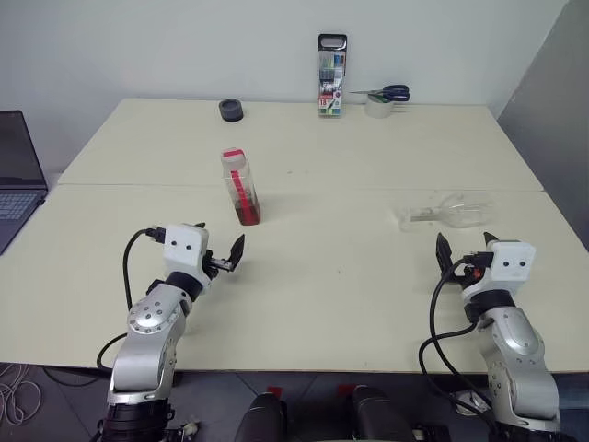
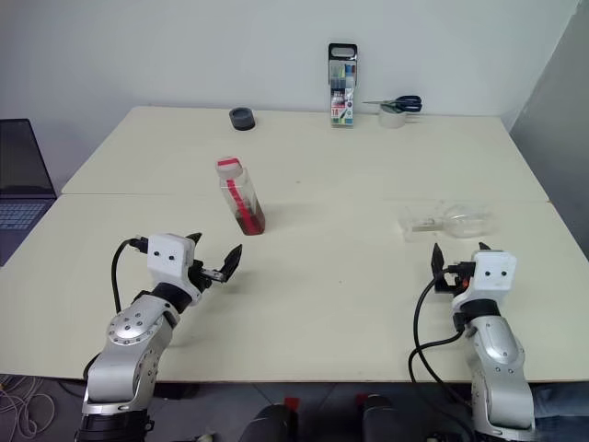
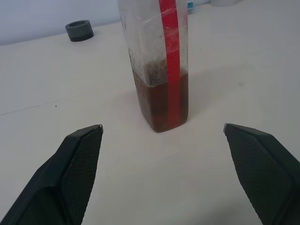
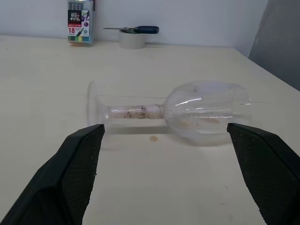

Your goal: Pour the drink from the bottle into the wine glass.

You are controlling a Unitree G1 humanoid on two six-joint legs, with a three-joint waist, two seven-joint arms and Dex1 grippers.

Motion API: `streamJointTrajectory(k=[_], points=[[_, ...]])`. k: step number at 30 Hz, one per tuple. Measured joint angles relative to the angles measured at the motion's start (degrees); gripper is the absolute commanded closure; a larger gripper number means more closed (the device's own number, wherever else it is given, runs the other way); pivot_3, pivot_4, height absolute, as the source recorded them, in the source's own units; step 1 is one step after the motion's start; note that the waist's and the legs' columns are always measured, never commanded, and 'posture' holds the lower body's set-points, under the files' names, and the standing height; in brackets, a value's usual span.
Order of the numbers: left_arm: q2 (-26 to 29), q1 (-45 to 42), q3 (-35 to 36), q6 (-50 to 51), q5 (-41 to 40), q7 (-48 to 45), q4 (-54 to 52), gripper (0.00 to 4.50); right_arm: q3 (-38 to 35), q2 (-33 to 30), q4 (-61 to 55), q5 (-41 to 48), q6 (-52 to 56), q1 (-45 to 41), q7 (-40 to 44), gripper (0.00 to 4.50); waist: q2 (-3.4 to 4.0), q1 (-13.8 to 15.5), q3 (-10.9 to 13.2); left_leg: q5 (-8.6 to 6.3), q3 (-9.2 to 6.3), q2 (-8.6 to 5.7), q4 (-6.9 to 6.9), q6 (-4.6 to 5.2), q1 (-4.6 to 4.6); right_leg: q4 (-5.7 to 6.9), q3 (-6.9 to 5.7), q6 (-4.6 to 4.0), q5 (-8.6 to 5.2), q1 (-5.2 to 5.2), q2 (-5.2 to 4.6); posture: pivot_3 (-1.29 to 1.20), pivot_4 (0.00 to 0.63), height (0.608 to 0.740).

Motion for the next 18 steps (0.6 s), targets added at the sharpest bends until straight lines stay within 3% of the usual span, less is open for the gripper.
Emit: streamJointTrajectory(k=[18], points=[[0.3, 1.0, -1.2, 0.2, 0.3, 0.1, -1.2, 0.08, 0.0, 0.0, 0.0, 0.0, 0.0, 1.3, 0.7, 0.00, 0.03, 0.0, 0.0, 0.00, 0.00, 0.00, -0.01, 0.00, 0.00, -0.02, 0.00, 0.01, -0.01, 0.00, 0.00, 0.00, 0.150, 0.740]])
